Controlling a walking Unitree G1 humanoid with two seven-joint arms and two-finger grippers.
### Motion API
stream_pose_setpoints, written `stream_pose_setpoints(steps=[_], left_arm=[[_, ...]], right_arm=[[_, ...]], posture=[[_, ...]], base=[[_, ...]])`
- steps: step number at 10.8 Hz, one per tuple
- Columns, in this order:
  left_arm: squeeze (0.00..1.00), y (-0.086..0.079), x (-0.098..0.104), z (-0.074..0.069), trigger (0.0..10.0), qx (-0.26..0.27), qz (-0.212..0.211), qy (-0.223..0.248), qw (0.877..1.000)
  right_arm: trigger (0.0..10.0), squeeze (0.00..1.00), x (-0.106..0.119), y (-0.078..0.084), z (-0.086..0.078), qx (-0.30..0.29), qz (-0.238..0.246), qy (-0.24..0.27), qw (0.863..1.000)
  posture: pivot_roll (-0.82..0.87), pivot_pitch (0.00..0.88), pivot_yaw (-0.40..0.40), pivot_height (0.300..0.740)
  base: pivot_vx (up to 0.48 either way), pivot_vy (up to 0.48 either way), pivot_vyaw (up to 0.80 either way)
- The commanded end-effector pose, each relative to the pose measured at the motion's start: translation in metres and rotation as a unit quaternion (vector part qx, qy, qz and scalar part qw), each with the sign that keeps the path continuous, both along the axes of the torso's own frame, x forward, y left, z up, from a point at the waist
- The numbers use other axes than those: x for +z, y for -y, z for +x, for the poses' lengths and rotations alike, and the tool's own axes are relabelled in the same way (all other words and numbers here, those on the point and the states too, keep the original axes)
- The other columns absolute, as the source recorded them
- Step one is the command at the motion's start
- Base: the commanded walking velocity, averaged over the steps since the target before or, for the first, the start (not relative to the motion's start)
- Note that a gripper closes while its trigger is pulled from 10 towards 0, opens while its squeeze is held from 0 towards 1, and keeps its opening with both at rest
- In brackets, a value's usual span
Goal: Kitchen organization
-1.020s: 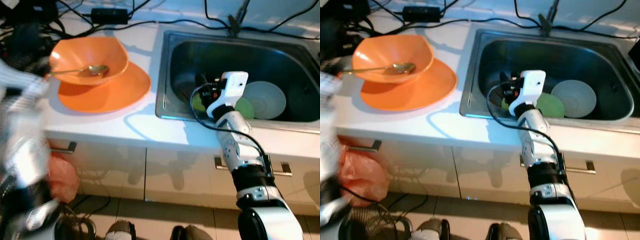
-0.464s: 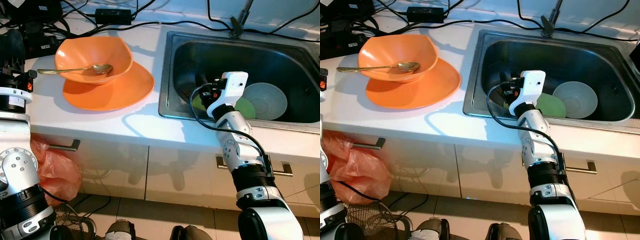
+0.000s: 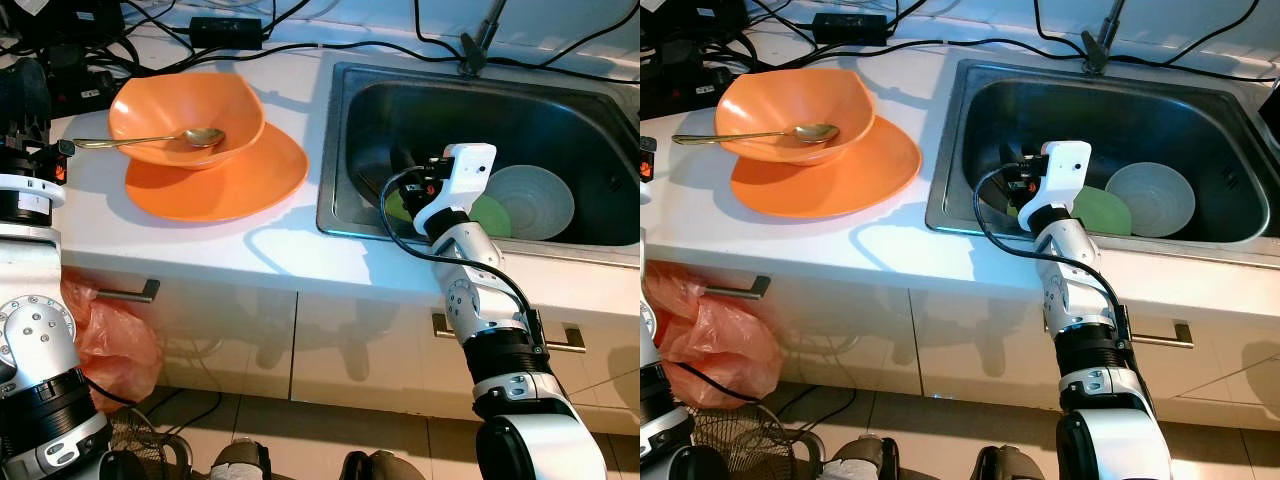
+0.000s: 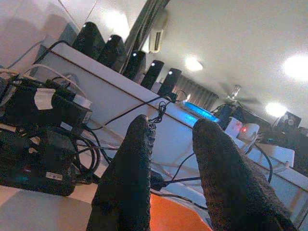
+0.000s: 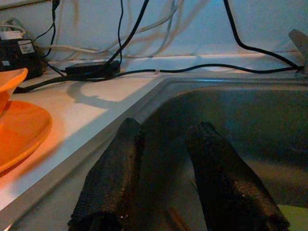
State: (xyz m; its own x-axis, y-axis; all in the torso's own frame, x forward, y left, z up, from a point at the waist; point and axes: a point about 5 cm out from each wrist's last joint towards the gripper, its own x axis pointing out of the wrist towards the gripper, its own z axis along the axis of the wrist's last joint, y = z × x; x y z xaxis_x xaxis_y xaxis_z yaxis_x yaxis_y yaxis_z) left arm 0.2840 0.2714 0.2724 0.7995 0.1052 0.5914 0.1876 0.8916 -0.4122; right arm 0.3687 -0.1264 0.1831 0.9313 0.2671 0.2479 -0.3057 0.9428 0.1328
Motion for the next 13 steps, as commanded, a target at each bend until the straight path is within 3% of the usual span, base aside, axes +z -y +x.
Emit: stream_pose_setpoints(steps=[1, 2, 3, 4, 7, 9, 10, 13], left_arm=[[0.0, -0.002, 0.001, -0.007, 10.0, -0.021, -0.003, 0.009, 1.0], [0.0, 0.023, -0.032, 0.008, 10.0, -0.038, -0.006, -0.059, 0.997], [0.0, 0.052, -0.029, 0.02, 10.0, -0.047, 0.061, -0.076, 0.994], [0.0, 0.066, -0.017, 0.027, 10.0, -0.038, 0.103, -0.067, 0.992], [0.0, 0.1, 0.003, 0.033, 10.0, -0.031, 0.162, -0.029, 0.986], [0.0, 0.101, 0.021, 0.03, 10.0, -0.017, 0.175, 0.001, 0.985], [0.0, 0.091, 0.021, 0.03, 10.0, 0.01, 0.156, 0.002, 0.988], [0.0, 0.041, 0.002, 0.021, 10.0, 0.095, 0.095, -0.038, 0.99]], right_arm=[[10.0, 0.0, 0.0, 0.002, 0.001, -0.002, 0.004, 0.0, 1.0], [10.0, 0.0, -0.002, -0.002, 0.0, 0.008, 0.001, -0.004, 1.0], [10.0, 0.0, -0.001, -0.004, 0.001, 0.013, -0.001, -0.005, 1.0], [10.0, 0.0, -0.001, -0.004, 0.001, 0.013, -0.001, -0.004, 1.0], [10.0, 0.0, 0.002, -0.004, 0.001, 0.01, 0.003, 0.002, 1.0], [10.0, 0.0, 0.002, -0.001, 0.002, 0.005, 0.004, 0.003, 1.0], [10.0, 0.0, 0.002, -0.001, 0.002, 0.005, 0.005, 0.003, 1.0], [10.0, 0.0, 0.002, 0.0, 0.002, 0.004, 0.006, 0.005, 1.0]], posture=[[0.11, 0.151, -0.06, 0.723], [0.12, 0.149, -0.073, 0.723], [0.12, 0.145, -0.072, 0.723], [0.12, 0.143, -0.072, 0.723], [0.11, 0.142, -0.063, 0.723], [0.11, 0.143, -0.062, 0.723], [0.11, 0.143, -0.062, 0.723], [0.11, 0.148, -0.068, 0.723]], base=[[0.0, 0.0, 0.0], [0.0, 0.0, 0.0], [0.0, 0.0, 0.0], [0.0, 0.0, 0.0], [0.0, 0.0, 0.0], [0.0, 0.0, 0.0], [0.0, 0.0, 0.0], [0.0, 0.0, 0.0]])
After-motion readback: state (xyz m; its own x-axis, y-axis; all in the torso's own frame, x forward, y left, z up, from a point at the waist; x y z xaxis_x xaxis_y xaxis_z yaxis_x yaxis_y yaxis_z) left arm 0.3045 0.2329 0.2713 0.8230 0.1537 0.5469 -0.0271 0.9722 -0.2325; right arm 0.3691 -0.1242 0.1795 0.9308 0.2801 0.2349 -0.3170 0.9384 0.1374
